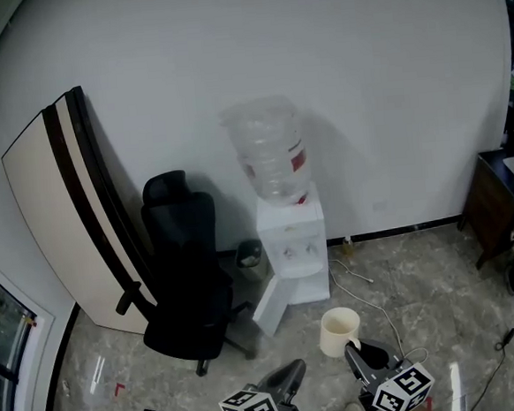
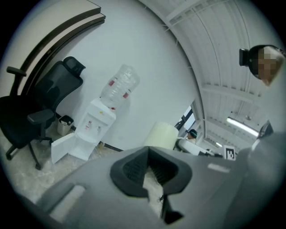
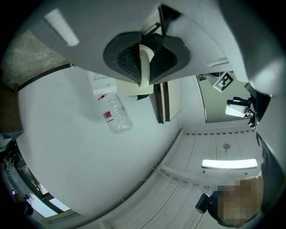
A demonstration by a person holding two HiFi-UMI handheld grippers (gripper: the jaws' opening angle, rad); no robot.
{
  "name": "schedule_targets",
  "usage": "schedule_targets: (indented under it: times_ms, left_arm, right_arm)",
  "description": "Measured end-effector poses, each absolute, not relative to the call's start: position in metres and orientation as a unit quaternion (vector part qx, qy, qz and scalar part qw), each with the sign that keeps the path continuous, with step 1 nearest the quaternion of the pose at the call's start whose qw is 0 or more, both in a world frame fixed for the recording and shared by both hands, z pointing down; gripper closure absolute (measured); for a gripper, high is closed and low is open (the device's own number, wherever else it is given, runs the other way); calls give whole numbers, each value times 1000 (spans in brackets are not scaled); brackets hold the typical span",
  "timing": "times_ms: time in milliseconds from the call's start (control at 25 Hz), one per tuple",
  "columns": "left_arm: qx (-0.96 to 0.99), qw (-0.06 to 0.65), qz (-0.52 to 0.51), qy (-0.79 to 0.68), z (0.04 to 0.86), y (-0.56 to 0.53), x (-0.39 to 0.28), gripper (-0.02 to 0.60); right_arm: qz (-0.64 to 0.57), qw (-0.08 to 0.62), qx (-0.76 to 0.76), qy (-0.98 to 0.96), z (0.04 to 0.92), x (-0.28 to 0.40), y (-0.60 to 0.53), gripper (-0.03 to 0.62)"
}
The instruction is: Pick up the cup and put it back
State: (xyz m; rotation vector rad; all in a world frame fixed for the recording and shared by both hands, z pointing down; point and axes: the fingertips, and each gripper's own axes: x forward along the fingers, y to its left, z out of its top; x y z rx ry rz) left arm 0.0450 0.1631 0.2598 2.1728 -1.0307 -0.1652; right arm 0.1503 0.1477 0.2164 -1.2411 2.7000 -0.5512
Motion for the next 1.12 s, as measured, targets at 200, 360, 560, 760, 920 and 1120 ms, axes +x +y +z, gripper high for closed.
schedule_targets:
  times_ms: [200,360,560,760,920,1120]
  left_arm:
    - [845,357,-68,-393,251,160,7,577]
    - [838,369,-73,-394,249,158,-20,577]
    - [842,365,-76,-389,246,159,-35,577]
    - [848,359,-81,-382,243,158,-34,577]
    - [851,355,-84,-378,241,160,-29,577]
    - [852,356,-78,-377,241,161,-22,577]
  right_arm:
    - [-163,61,-417,892,195,106,157,549]
    - [-178,59,-421,887,198,80,162,549]
    - [-185,56,-427,884,204,65,166,549]
    - [-172,61,-434,882,202,66,167,549]
    - [-171,64,-437,881,203,71,169,549]
    - [-168,63,-437,881,200,76,170,549]
